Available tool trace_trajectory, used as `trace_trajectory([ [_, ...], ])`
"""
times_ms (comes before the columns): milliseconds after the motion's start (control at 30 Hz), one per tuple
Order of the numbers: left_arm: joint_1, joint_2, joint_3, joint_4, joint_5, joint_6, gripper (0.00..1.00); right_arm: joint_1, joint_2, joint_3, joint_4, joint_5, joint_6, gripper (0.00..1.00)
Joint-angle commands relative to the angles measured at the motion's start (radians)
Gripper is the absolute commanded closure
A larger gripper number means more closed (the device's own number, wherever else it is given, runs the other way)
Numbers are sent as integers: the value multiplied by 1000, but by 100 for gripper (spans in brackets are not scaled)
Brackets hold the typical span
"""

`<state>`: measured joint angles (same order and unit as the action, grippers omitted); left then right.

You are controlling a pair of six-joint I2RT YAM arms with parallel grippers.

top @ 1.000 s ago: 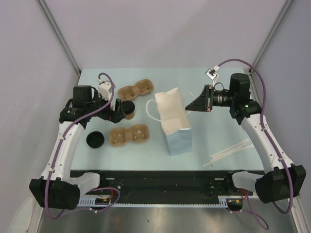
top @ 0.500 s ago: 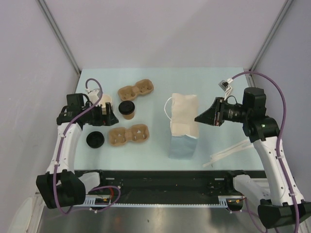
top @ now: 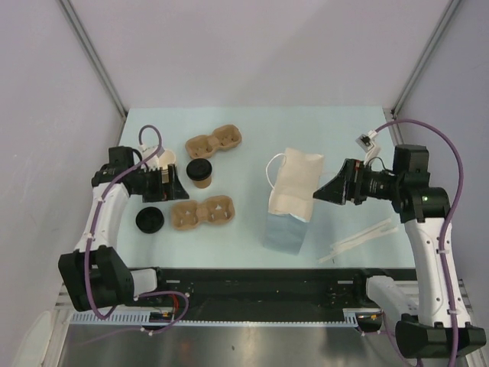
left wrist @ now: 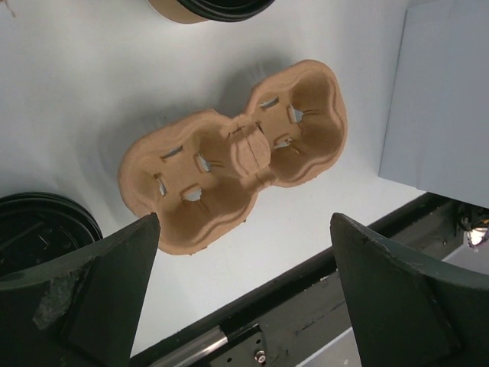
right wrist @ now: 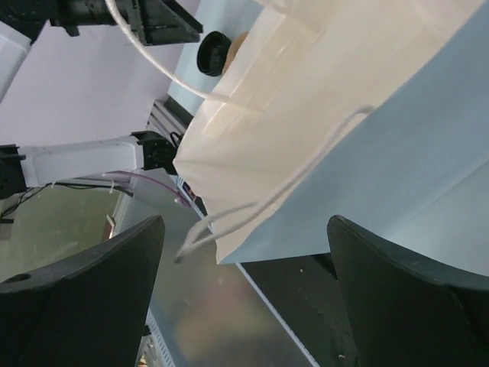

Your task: Pack the takeout coffee

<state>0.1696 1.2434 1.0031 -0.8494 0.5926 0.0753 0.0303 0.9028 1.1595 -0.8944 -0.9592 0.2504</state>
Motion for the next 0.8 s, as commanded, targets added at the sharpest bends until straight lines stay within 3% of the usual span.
trace_trajectory([
  [0,15,-5,81,-79,96,72,1,-93,57,136,-245,-9,-279,5],
  [100,18,-45,74,-79,105,72,0,-151,74,230,-308,63,-373,2],
  [200,19,-85,36,-54,89,54,1,-191,125,316,-313,27,-416,0],
  [433,51,-113,-6,-19,127,43,1,-188,408,644,-276,-73,-555,1],
  [600,64,-117,-26,-4,121,31,1,-49,603,802,-337,22,-729,6],
  [767,64,-87,-31,9,20,-5,6,63,695,815,-318,143,-806,13],
])
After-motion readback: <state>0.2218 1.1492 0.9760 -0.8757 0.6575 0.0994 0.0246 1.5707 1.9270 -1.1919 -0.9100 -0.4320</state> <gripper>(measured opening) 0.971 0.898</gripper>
